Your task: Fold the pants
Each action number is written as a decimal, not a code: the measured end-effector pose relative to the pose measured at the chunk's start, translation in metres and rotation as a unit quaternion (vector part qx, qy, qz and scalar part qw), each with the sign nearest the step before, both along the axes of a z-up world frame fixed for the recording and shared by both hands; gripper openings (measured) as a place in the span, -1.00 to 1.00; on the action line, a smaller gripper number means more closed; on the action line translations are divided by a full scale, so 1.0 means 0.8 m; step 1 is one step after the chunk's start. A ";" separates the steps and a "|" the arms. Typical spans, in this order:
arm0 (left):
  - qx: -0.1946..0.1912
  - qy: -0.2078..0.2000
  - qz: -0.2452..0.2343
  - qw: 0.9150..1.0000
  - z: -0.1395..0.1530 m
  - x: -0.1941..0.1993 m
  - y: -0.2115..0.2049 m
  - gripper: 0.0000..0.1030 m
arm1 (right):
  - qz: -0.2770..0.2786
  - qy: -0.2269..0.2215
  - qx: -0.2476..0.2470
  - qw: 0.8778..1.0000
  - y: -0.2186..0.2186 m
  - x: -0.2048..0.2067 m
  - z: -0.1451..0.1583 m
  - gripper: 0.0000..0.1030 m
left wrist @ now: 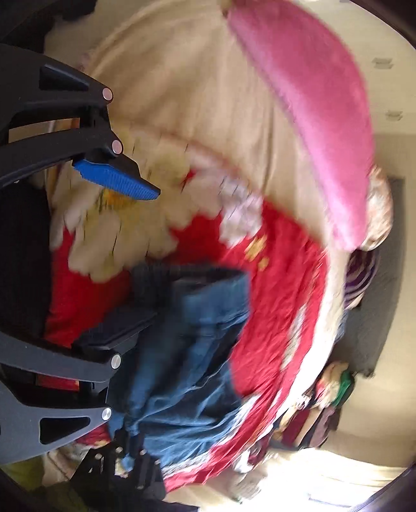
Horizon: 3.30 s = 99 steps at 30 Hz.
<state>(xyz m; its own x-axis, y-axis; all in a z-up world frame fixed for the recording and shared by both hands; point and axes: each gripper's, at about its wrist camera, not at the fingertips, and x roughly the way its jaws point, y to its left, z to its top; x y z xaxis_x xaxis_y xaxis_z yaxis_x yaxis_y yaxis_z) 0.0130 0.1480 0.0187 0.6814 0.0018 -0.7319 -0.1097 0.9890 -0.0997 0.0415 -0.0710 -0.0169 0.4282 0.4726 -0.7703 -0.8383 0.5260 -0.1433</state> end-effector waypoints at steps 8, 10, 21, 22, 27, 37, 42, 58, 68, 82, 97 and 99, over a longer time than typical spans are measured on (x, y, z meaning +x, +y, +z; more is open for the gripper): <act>-0.010 -0.030 -0.092 0.995 0.019 0.024 -0.078 -0.17 | 0.005 0.050 0.033 0.998 -0.015 -0.004 0.002 -0.86; 0.003 0.011 -0.100 0.995 -0.016 0.043 -0.094 -0.19 | 0.013 0.057 0.042 0.997 -0.021 -0.007 0.010 -0.79; -0.010 0.053 -0.104 0.993 -0.060 0.043 -0.088 -0.24 | -0.063 0.078 0.050 0.994 -0.003 0.034 0.003 -0.61; -0.010 0.052 -0.105 0.993 -0.060 0.042 -0.088 -0.22 | -0.068 0.086 0.039 0.993 -0.001 0.036 -0.006 -0.60; -0.014 0.051 -0.106 0.993 -0.056 0.045 -0.090 -0.22 | -0.072 0.101 0.043 0.991 -0.006 0.035 -0.012 -0.49; 0.007 -0.011 -0.101 0.995 0.013 0.005 -0.102 0.22 | -0.157 0.057 0.138 0.976 -0.104 0.056 0.060 -0.14; -0.008 -0.038 -0.123 0.992 0.037 -0.004 -0.123 0.26 | -0.207 0.039 0.146 0.967 -0.143 0.068 0.074 0.00; -0.077 0.027 -0.226 0.971 -0.018 0.063 -0.241 0.23 | -0.282 0.033 0.121 0.951 -0.168 0.183 0.086 0.21; -0.136 0.069 -0.218 0.964 -0.066 0.102 -0.280 -0.25 | -0.299 0.084 0.072 0.948 -0.121 0.278 0.045 0.23; -0.113 0.052 -0.276 0.953 -0.077 0.076 -0.305 -0.70 | -0.361 0.095 0.023 0.928 -0.115 0.351 -0.010 -0.49; -0.070 0.024 -0.262 0.962 -0.062 0.063 -0.295 -0.27 | -0.401 0.061 0.161 0.900 -0.283 0.202 0.083 -0.86; -0.053 0.022 -0.257 0.965 -0.061 0.065 -0.294 -0.32 | -0.408 0.061 0.167 0.895 -0.305 0.179 0.087 -0.86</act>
